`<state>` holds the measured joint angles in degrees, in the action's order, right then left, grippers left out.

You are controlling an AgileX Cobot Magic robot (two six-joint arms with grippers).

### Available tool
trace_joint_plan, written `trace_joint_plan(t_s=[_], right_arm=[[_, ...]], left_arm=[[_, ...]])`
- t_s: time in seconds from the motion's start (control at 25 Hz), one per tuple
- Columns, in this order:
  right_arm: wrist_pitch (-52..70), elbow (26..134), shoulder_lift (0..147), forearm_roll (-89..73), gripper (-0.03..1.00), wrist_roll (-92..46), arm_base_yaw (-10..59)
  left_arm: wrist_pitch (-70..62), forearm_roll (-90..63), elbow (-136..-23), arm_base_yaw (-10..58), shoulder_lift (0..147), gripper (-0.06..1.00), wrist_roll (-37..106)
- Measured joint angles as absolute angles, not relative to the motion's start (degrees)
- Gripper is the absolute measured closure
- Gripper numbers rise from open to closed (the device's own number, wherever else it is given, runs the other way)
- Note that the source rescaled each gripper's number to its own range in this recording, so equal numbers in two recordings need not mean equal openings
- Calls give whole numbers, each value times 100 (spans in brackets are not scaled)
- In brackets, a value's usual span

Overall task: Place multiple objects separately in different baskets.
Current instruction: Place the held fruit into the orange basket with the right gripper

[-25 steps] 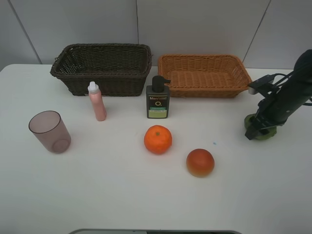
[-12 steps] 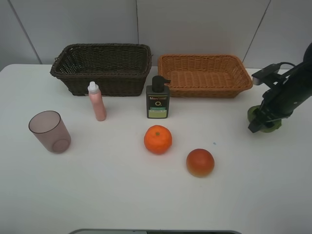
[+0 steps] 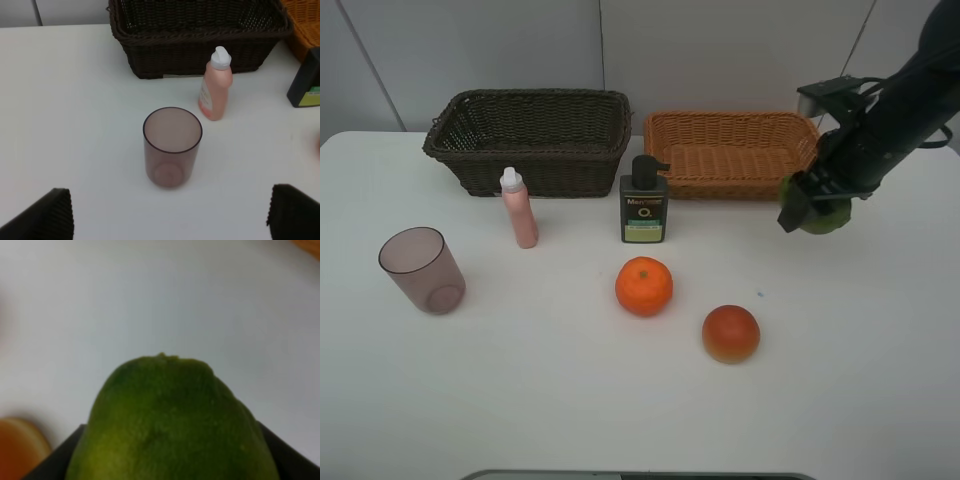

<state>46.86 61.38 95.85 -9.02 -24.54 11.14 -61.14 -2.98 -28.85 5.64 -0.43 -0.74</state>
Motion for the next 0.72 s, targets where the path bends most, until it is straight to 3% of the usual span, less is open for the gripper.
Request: trace_joint_plan(t_s=[0.36, 0.72], right_arm=[[4976, 7478, 9590, -218, 62, -339, 1773], [4931, 8287, 9701, 478, 62, 1124, 1957]], left_arm=[[-6114, -298, -2885, 564, -43, -6, -74], [-6114, -298, -2885, 564, -43, -6, -74]])
